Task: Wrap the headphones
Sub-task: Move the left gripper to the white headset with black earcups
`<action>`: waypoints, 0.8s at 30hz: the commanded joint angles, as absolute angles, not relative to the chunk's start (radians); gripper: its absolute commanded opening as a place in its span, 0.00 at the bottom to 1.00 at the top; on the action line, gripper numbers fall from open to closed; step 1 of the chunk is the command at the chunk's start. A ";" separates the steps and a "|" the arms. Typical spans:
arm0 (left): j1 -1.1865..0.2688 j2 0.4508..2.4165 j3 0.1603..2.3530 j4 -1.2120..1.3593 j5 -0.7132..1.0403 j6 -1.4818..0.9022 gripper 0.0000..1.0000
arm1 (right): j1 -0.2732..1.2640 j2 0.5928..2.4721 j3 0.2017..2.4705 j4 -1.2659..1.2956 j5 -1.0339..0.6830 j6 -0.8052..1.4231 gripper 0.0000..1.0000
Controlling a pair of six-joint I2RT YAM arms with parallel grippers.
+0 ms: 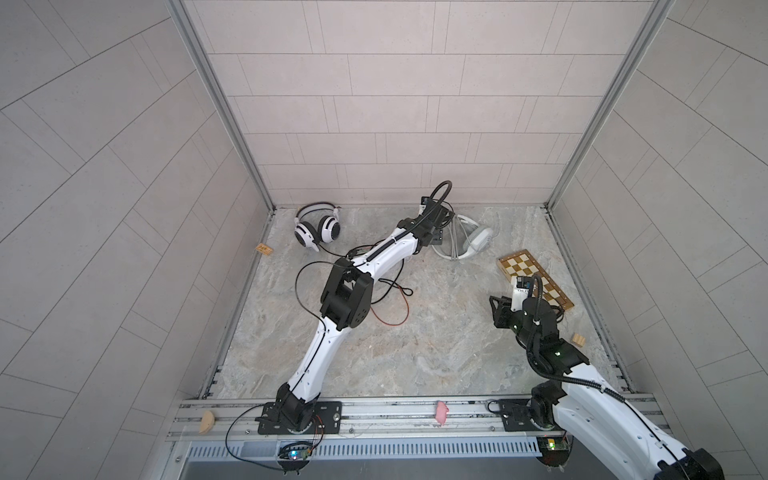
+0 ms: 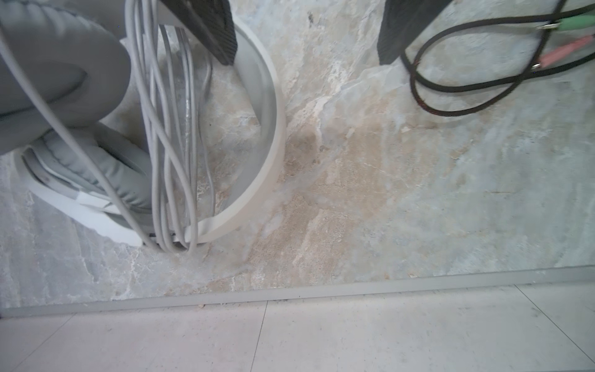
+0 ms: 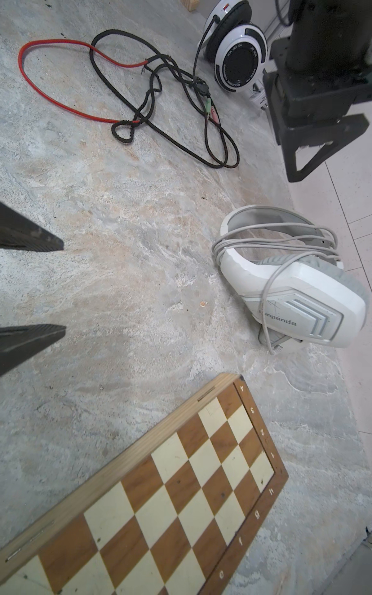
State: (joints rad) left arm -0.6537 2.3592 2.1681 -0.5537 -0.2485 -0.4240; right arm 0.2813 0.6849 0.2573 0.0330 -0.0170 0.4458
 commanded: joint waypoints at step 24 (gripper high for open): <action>-0.013 2.105 2.039 -0.822 -0.203 -0.337 0.77 | 0.404 0.809 0.259 0.138 -0.022 0.397 0.39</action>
State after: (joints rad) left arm -0.0669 2.0781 1.9938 -0.7414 -0.2234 -0.3084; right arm 0.3759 0.7757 0.2302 0.1158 -0.0505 0.4225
